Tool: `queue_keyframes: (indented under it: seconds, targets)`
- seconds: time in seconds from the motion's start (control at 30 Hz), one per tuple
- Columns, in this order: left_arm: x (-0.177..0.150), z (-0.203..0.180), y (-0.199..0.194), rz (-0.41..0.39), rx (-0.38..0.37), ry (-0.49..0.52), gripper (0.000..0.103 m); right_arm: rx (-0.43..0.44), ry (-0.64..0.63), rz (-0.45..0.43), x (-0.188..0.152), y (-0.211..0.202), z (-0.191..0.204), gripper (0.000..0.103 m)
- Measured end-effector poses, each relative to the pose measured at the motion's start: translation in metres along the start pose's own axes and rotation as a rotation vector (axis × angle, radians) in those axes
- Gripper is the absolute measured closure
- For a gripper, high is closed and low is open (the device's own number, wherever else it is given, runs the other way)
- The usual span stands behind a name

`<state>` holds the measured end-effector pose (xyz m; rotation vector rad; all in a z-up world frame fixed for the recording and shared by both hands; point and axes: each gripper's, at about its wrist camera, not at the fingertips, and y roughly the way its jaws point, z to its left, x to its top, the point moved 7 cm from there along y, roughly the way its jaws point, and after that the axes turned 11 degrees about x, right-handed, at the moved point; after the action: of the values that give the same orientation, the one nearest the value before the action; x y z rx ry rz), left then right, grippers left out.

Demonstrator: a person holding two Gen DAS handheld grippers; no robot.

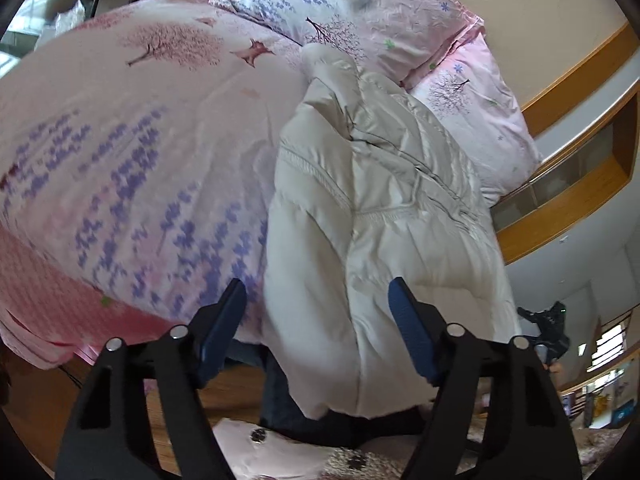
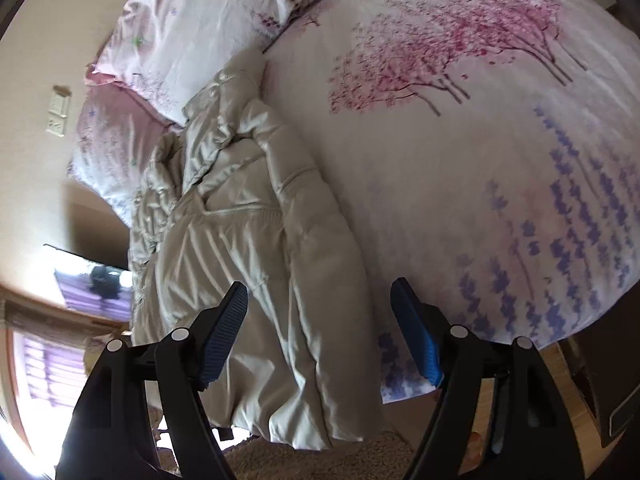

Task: Fold large clothes

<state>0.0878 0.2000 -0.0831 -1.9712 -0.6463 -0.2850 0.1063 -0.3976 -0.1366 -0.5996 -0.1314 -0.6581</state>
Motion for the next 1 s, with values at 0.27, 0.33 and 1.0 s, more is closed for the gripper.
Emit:
queue_keyframes:
  seconds: [0.27, 0.33, 1.0]
  targets:
    - [-0.026, -0.008, 0.001, 0.085, -0.121, -0.075, 0.046, 0.150, -0.005, 0.102, -0.020, 0.011, 0.012, 0.028]
    - [-0.032, -0.010, 0.004, 0.097, -0.121, -0.084, 0.047, 0.167, -0.008, 0.105, -0.023, 0.012, 0.013, 0.028]
    - [0.023, -0.026, -0.036, -0.108, -0.146, -0.121, 0.094, 0.315, -0.162, -0.074, -0.008, -0.006, 0.091, 0.087]
